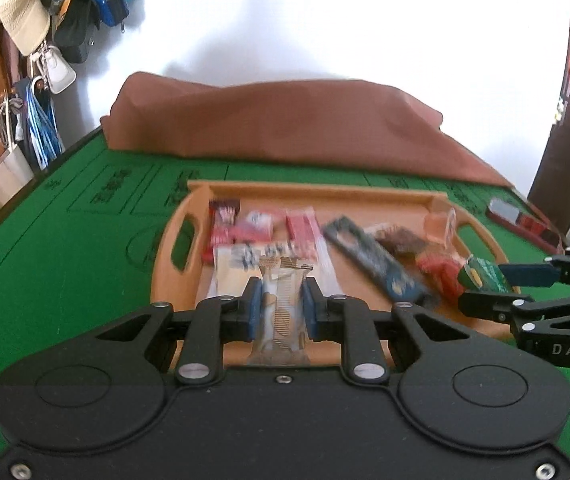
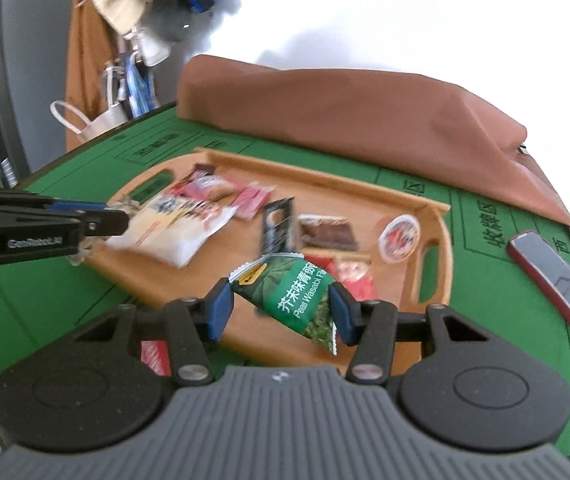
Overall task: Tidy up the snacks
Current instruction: 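Carry the biscuit packet and pea bag over the tray and release both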
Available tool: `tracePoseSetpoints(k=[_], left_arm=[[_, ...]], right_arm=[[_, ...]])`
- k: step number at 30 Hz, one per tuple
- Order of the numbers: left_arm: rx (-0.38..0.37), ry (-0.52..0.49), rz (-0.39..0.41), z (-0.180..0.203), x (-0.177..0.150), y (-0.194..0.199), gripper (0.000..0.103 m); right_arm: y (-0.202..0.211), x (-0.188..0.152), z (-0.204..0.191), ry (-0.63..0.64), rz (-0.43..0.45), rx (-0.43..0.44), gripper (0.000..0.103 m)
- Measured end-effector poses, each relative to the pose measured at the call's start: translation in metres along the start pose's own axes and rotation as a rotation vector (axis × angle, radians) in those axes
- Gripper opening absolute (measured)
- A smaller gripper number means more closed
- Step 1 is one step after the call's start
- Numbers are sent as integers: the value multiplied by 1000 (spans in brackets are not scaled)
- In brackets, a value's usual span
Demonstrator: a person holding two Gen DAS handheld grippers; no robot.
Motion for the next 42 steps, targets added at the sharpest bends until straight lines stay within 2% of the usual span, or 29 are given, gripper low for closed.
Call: tracePoseSetpoints(k=[3,8,10,14,18,24,42], left_arm=[[-2,-1,-3,-3,20,-12,21],[-52,27,-85,-11,55,-50,21],[-59,51,-116,-13,64,-66,21],[-58,62,-158,-12,76,-94,21],[-21,38,-196,-5,80,-120,21],[-6,30,-225,1,79,-145,21],[-3,2,-228,14,70,-154,22]], right_arm=[[-9,17,9,-17,-4,-13,55],[-35,54,19,-18,-26,-63,55],[-50,67,23,-21,-51,-86,55],[-81,81,32,-60,-122,-71,55],[-106,83,41,-102,-179,-75,55],[-119,80,44,-115,-199,-79,55],[-121,77,45,-110,-185,-81,56]])
Point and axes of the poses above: each gripper's, at about its wrist camera, not at the fingertips, and y roughly against the way its jaws point, z to its right, x to its top, the point moved 6 cm from there along -y, roughly the way its jaws point, and after that the axes turned 8 degrees about -z, right-handed, at the moved point
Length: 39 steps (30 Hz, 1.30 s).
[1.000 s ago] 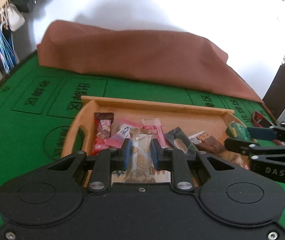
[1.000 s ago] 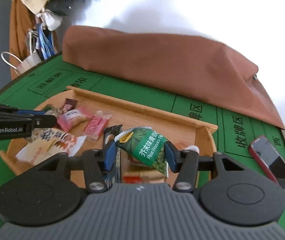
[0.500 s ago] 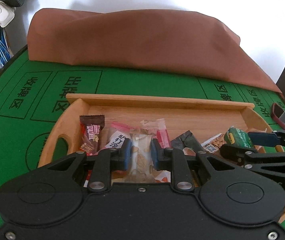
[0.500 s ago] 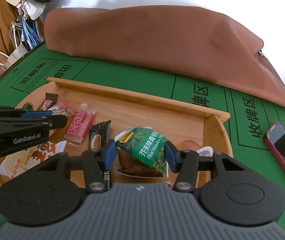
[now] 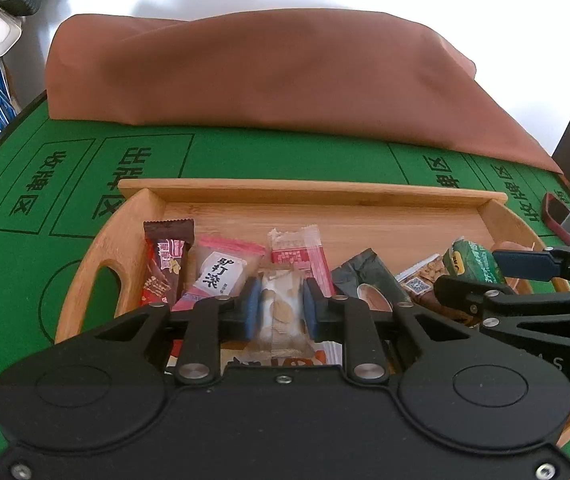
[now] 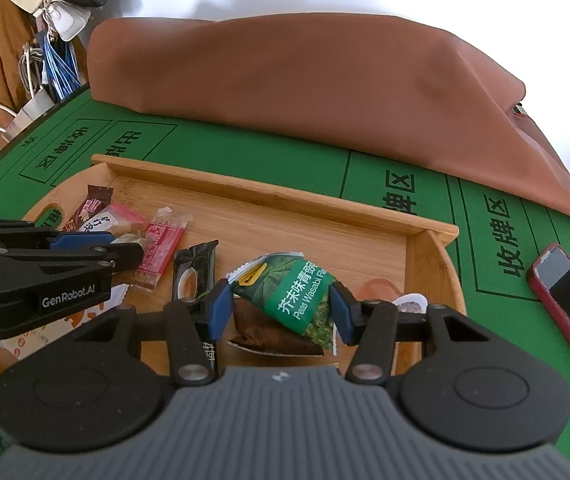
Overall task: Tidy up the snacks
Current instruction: 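Carry the biscuit packet and pea bag over the tray and release both, then move both tools back toward the remaining snacks in front of the tray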
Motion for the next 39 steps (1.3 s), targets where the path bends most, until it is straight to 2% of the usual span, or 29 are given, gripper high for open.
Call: tracePoseSetpoints(k=[2,4,6,9,13,15,18,24,32,39], left_arm=[[2,0,3,0,0,2,23],[4,-7,8,1,-1,4,29],[-4,-13,14,2,-3,8,40],[-3,-30,37,2,-7,19,46],[12,-53,74,0,-15,38,60],[10,-54,94,-2,-21,49,71],[10,-63,123,-2,-31,67,82],[-1,-75,177,0,-54,100,90],[3,-81,238,0,-95,135,91],[-11,-54,257,1,-128,150,92]], right_arm=[[0,0,0,0,-1,1,56],[0,0,0,6,-1,3,57],[1,-1,-1,12,4,6,62],[5,-3,0,21,18,9,71],[15,-8,0,24,36,26,74],[21,-11,-2,37,52,25,76],[34,-17,-8,67,86,25,77],[64,-30,-17,102,140,68,80],[100,-58,-31,164,205,97,83],[119,-88,-36,165,249,133,84]])
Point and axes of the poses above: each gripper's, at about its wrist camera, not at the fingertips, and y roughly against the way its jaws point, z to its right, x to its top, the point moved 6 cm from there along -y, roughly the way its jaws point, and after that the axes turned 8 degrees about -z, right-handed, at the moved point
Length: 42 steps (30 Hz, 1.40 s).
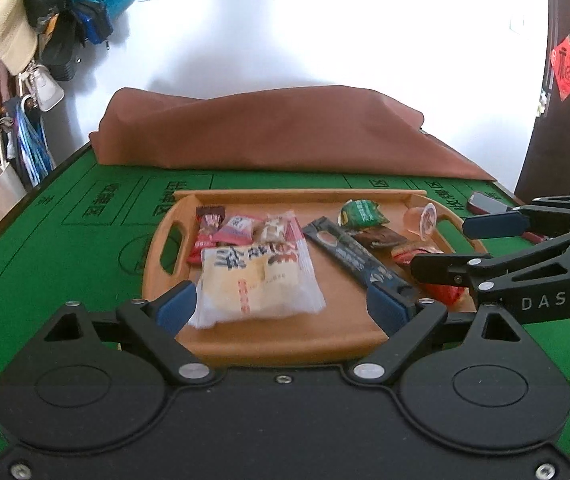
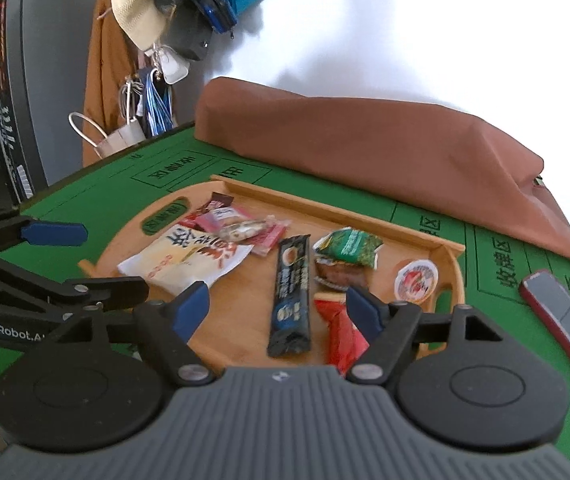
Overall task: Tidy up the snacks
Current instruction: 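Move both tools back toward the remaining snacks in front of the tray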
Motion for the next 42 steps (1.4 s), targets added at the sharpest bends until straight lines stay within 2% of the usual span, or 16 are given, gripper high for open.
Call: tracePoseSetpoints(k=[7,12,17,22,26,34,35,37,39,40,41,42], left_arm=[[-9,15,7,4,-28,19,92],[-29,26,-18,7,-50,28,92],[-43,7,-64,11,-72,27,92],[-104,19,-132,15,-90,21,92],[-123,15,-160,21,-100,20,92],[-143,20,-200,29,-105,17,77],[-145,27,-214,30,-106,15,70],[-128,22,-204,32,-106,13,65],[-106,18,-199,33,-105,11,47],[-102,17,-197,34,-105,11,43],[-101,17,-196,34,-105,11,32],[-100,20,-197,33,-105,11,27]], right_arm=[[15,-17,-8,7,16,24,84],[21,-28,-13,27,15,26,84],[23,-41,-19,36,-6,45,84],[19,-50,-20,46,-27,27,84],[14,-57,-18,38,-53,28,84],[6,-66,-25,53,-89,36,84],[5,-67,-26,52,-94,36,84],[4,-67,-27,47,-102,40,84],[2,-68,-28,44,-113,45,84],[1,-68,-29,44,-117,46,84],[0,-69,-29,47,-121,46,84],[0,-70,-30,49,-124,46,84]])
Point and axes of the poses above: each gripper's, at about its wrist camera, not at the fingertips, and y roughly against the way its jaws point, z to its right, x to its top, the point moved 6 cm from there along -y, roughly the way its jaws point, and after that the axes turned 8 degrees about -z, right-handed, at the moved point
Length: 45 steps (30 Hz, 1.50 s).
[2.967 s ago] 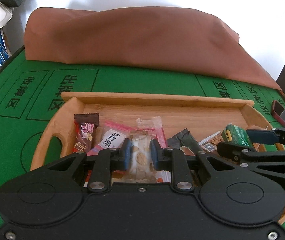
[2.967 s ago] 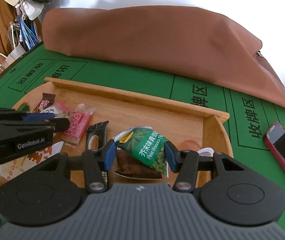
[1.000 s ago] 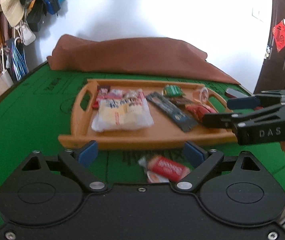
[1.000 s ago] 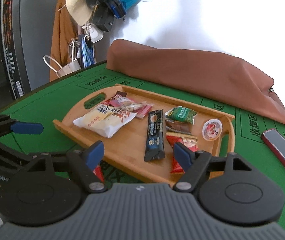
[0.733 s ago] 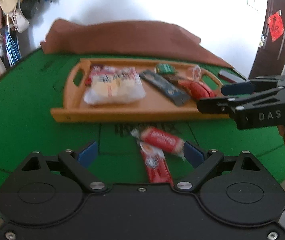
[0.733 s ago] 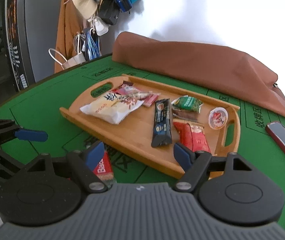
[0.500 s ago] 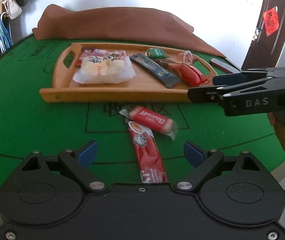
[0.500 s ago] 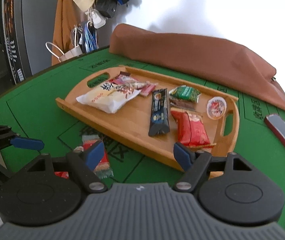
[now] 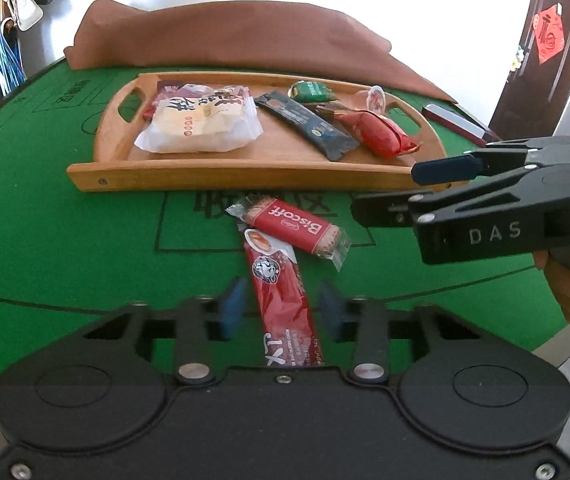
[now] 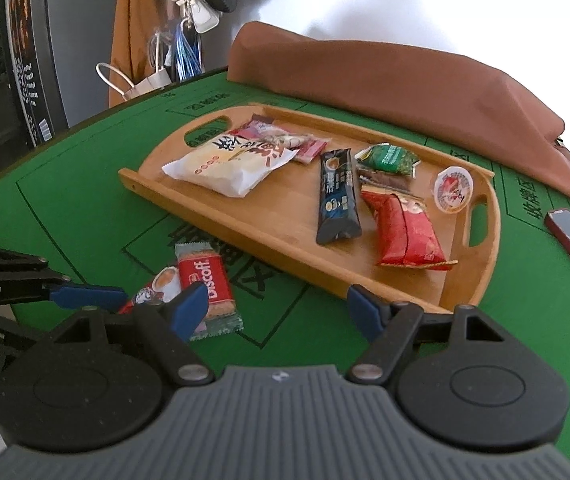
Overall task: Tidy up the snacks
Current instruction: 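Move both tools back toward the remaining snacks in front of the tray, then grasp the red coffee stick pack with the left tool while the right tool grasps the Biscoff packet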
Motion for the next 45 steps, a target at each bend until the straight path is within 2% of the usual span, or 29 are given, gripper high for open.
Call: tracePoseSetpoints(k=[3,11,15,18,22,26,28,31,32,33,37,40,41,43,45], left_arm=[[-2,20,-2,-5,1,1,25],[78,73,53,-34,9,20,23],[122,117,78,-53,15,26,18],[135,133,98,-62,20,30,18],[128,117,99,-63,21,29,18],[106,77,74,-55,12,22,26],[115,63,66,-52,8,18,33],[103,56,56,-49,5,14,39],[100,58,53,-50,5,13,40],[99,61,49,-50,4,12,42],[93,77,35,-54,2,5,43],[104,57,61,-52,0,4,38],[130,42,68,-50,-1,4,23],[142,33,70,-48,-2,4,23],[108,47,61,-47,0,5,22]], right_arm=[[-2,-1,-3,6,-8,1,84],[-16,-3,-15,21,-43,22,84],[-28,0,-27,36,-59,41,84],[-35,3,-35,30,-52,28,81],[-44,6,-43,24,-65,44,79],[-47,6,-51,66,-66,18,77],[-47,7,-53,73,-62,21,73],[-47,9,-57,76,-60,31,60],[-47,9,-59,80,-59,31,49],[-47,9,-60,86,-56,27,43],[-45,8,-63,86,-58,29,40],[-41,7,-61,73,-58,36,40],[-40,6,-61,70,-57,40,40],[-35,6,-60,62,-53,49,40],[-28,5,-60,54,-42,51,40]])
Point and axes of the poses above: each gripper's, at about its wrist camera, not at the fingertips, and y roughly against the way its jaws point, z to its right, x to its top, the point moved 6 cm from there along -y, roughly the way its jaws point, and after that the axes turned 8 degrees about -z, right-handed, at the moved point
